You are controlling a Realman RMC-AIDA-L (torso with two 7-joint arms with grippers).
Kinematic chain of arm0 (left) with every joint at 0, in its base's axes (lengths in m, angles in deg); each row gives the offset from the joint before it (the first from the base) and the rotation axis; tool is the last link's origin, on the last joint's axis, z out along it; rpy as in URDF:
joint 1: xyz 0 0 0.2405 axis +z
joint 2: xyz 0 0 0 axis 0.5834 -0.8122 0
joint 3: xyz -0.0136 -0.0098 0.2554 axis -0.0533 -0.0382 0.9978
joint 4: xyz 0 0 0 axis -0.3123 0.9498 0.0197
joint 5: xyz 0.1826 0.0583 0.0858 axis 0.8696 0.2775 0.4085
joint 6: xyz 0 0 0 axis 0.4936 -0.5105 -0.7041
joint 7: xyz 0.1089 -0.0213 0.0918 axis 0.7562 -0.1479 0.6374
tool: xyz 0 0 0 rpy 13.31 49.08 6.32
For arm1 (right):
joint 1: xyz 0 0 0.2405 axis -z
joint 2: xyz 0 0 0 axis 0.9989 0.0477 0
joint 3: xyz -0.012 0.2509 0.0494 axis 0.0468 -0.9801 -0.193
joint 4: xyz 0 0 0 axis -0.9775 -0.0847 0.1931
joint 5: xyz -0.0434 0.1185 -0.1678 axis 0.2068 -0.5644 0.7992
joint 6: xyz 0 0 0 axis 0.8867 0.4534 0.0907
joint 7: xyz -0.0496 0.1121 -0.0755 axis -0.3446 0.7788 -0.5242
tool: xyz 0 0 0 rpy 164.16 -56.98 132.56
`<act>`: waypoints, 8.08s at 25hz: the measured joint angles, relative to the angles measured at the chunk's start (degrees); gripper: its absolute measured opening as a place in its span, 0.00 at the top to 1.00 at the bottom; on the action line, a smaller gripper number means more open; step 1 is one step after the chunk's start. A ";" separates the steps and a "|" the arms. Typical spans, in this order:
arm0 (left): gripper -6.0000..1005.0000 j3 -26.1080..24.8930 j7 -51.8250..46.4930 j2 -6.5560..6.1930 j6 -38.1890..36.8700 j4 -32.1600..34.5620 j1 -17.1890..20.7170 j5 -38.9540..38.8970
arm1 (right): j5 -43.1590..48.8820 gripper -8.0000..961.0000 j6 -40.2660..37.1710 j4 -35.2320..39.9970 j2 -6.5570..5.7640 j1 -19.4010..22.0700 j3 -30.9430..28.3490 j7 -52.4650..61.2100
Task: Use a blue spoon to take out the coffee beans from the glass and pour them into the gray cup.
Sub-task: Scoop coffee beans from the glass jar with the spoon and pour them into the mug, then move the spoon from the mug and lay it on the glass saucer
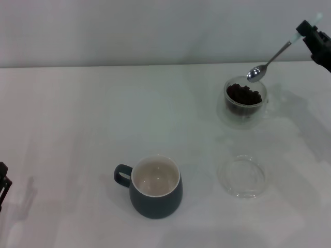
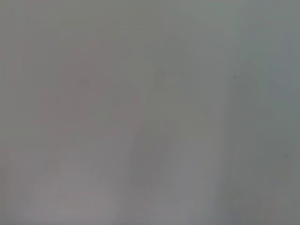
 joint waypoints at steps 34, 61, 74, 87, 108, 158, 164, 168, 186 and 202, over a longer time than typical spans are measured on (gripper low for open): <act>0.12 0.44 -0.06 0.04 0.06 0.05 -1.38 -2.75 | 0.22 0.84 11.34 -2.38 2.06 -2.24 1.49 -18.81; 0.12 0.52 -0.06 -0.06 -0.15 -0.08 -1.17 -2.33 | -0.81 0.84 21.18 -2.47 2.34 -2.95 1.54 9.37; 0.12 0.51 -0.06 -0.05 -0.01 -1.01 -1.50 -2.45 | -5.95 0.84 21.29 -3.55 2.38 -2.92 1.88 21.33; 0.12 0.41 -0.06 -0.05 0.08 -1.98 -1.64 -2.65 | -8.84 0.84 21.08 -4.97 2.32 -2.97 1.69 30.85; 0.12 0.07 -0.06 -0.05 0.54 -2.15 -1.91 -2.66 | -8.17 0.84 8.22 -4.85 1.69 -1.05 8.35 39.84; 0.12 0.46 -0.06 -0.05 1.41 -2.94 -2.99 -2.61 | -8.23 0.84 1.63 4.61 1.99 -0.82 38.10 15.56; 0.12 0.53 -0.06 0.03 2.08 -2.93 -3.29 -2.37 | -8.38 0.84 -0.18 4.60 1.90 -0.46 38.05 5.03; 0.12 0.52 -0.06 0.04 2.13 -2.70 -3.23 -2.36 | -8.75 0.84 -1.87 3.76 1.62 0.74 34.79 7.69; 0.12 0.33 -0.06 0.12 2.36 -2.49 -3.95 -2.69 | -7.59 0.85 -7.01 -10.08 -4.22 5.86 24.78 21.99; 0.12 0.11 -0.06 0.13 3.50 -2.32 -4.65 -2.68 | -0.06 0.84 0.61 -9.37 -3.67 1.56 25.26 19.49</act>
